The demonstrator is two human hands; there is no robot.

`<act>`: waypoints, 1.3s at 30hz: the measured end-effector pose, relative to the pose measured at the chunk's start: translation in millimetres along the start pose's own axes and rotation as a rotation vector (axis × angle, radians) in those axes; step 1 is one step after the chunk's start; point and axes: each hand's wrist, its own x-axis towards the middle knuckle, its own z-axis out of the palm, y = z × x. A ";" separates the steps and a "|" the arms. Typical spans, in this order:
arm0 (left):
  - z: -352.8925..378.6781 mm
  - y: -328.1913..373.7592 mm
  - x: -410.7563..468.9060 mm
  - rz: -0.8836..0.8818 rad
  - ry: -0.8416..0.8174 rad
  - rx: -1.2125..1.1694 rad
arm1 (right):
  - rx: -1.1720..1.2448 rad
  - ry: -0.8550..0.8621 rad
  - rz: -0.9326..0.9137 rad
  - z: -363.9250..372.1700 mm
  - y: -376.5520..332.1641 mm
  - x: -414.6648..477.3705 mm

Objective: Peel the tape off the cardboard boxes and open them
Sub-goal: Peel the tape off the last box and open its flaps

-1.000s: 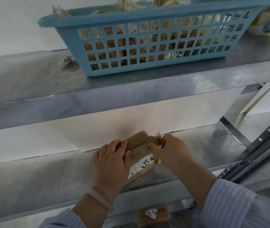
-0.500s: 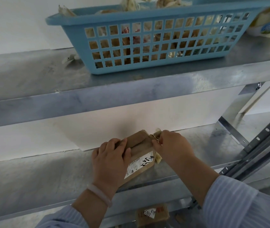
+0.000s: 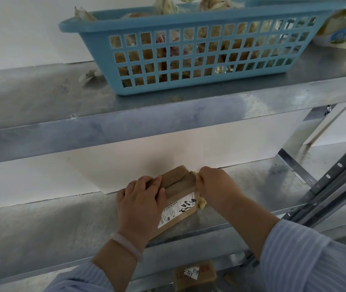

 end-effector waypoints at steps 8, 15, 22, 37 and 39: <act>0.4 -1.1 1.5 0.004 -0.005 -0.003 | 0.747 0.000 0.250 1.3 18.1 -4.7; -0.8 9.5 -3.4 -0.009 -0.020 0.023 | 0.406 0.140 0.217 7.4 9.1 -17.5; -7.9 20.4 -10.2 0.071 -0.029 0.062 | 0.060 -0.003 0.163 -13.6 1.4 -4.3; -12.6 17.0 -1.4 0.156 -0.055 0.087 | -0.077 -0.010 0.058 -4.2 0.1 -5.6; -13.4 16.9 -0.6 0.157 -0.071 0.089 | -0.064 -0.011 0.056 -4.5 2.3 -6.4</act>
